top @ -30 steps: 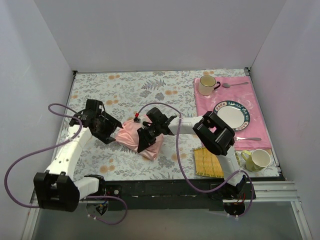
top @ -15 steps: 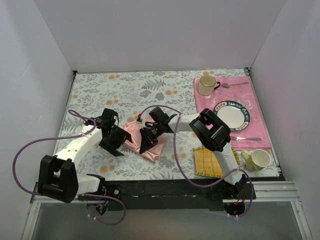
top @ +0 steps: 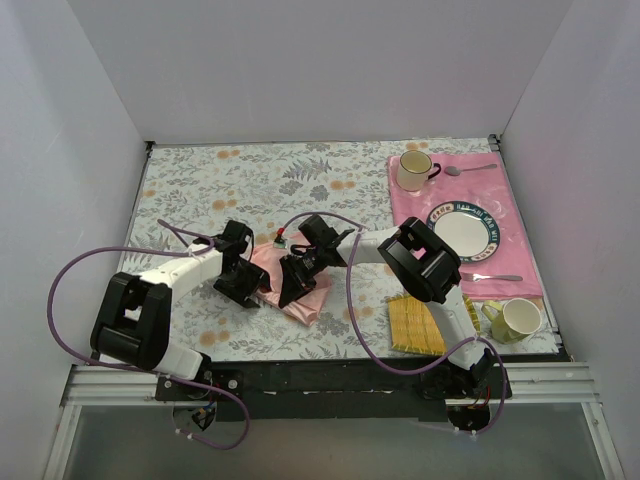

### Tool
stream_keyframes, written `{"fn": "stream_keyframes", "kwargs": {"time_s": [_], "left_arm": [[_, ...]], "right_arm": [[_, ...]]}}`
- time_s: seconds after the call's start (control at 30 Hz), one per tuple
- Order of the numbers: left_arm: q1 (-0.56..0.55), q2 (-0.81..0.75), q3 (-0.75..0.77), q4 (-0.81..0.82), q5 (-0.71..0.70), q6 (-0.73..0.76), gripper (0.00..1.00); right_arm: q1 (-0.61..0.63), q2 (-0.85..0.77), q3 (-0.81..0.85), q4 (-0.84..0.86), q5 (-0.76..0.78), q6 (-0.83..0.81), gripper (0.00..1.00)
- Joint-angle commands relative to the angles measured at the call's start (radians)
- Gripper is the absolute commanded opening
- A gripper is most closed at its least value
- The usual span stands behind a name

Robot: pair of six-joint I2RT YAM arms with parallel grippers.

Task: Fold the napkin, place the utensils inside, and roll it up
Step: Roll the napkin with the utensil

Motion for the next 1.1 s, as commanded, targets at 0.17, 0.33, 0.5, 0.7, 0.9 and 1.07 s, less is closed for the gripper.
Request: {"fn": "stream_keyframes", "kwargs": {"time_s": [0.17,0.33,0.5,0.7,0.9,1.07], "left_arm": [[-0.011,0.013,-0.046,0.109,-0.098,-0.020,0.40],[-0.011,0.035,-0.023,0.106,-0.126,0.026,0.22],[-0.013,0.087,0.058,0.014,-0.105,0.066,0.00],[-0.013,0.148,0.121,-0.046,0.006,0.097,0.00],[-0.013,0.229,0.186,-0.139,0.052,0.181,0.00],[-0.011,0.280,0.222,-0.189,0.110,0.227,0.00]], "right_arm": [[0.000,0.010,-0.066,0.024,0.047,0.085,0.01],[0.002,-0.006,-0.080,0.042,0.041,0.085,0.03],[0.000,-0.016,-0.005,-0.125,0.102,-0.082,0.15],[0.006,-0.084,0.102,-0.336,0.243,-0.276,0.41],[0.018,-0.202,0.162,-0.442,0.429,-0.410,0.52],[0.058,-0.304,0.089,-0.379,0.556,-0.475,0.66]]}}
